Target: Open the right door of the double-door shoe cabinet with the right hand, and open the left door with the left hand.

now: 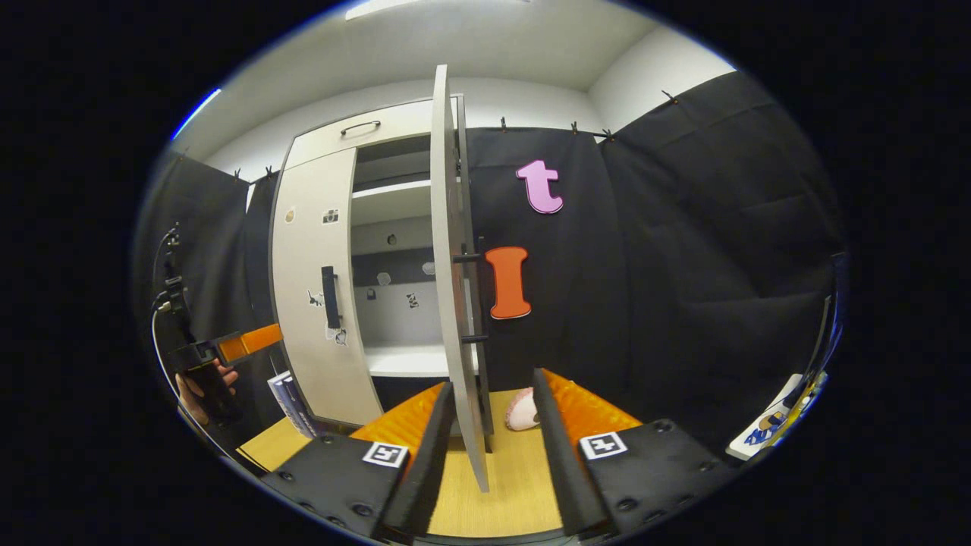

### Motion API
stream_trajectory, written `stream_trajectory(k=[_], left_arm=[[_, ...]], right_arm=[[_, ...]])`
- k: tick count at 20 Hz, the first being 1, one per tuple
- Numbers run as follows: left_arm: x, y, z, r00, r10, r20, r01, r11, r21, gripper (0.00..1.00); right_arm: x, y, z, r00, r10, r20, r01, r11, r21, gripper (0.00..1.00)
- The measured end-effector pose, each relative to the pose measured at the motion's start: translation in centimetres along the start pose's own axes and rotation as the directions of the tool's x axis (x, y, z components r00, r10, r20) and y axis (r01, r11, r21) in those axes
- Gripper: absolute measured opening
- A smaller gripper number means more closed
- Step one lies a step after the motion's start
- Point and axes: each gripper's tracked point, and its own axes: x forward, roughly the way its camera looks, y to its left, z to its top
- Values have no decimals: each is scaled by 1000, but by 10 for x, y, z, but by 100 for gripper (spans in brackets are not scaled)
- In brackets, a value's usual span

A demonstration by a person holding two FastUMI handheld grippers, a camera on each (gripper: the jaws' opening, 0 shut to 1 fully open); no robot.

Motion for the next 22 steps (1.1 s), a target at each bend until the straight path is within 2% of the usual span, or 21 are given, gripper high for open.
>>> stream_trajectory(k=[2,4,5,6,7,8,10,11,12,13,16,22], left_arm=[[14,1,-2,1000,14,-9,-14,1000,-26,94],[28,2,9,1000,21,9,-20,999,-50,94],[35,4,18,999,28,24,-26,998,-48,94],[43,7,27,999,33,35,-32,999,-36,94],[51,9,35,998,36,42,-35,999,-15,94],[59,10,43,998,37,50,-37,999,16,94],[80,12,52,998,31,57,-37,995,94,94],[90,12,54,997,36,65,-44,992,118,94],[100,12,53,997,33,63,-41,990,134,93],[110,11,46,999,30,40,-36,989,146,93],[136,14,25,998,49,-27,-44,988,150,93],[169,10,20,997,75,-14,-71,982,178,90]], right_arm=[[0,-8,0,999,-32,10,32,999,-18,92],[-3,-8,1,1000,-23,13,24,999,-24,90],[-3,-5,1,1000,-10,14,10,1000,-22,99],[-2,-2,2,1000,3,18,-3,1000,-20,91],[-1,-3,3,1000,5,22,-5,1000,-17,91],[0,-2,4,1000,8,23,-7,1000,-15,99],[1,-1,5,1000,13,26,-13,1000,-5,99],[1,2,6,999,18,29,-18,1000,4,91],[1,5,7,999,26,35,-26,1000,8,91],[2,5,8,999,30,34,-30,999,9,99],[2,5,9,999,25,35,-25,1000,2,99],[-1,3,4,1000,0,10,0,1000,-22,99]])
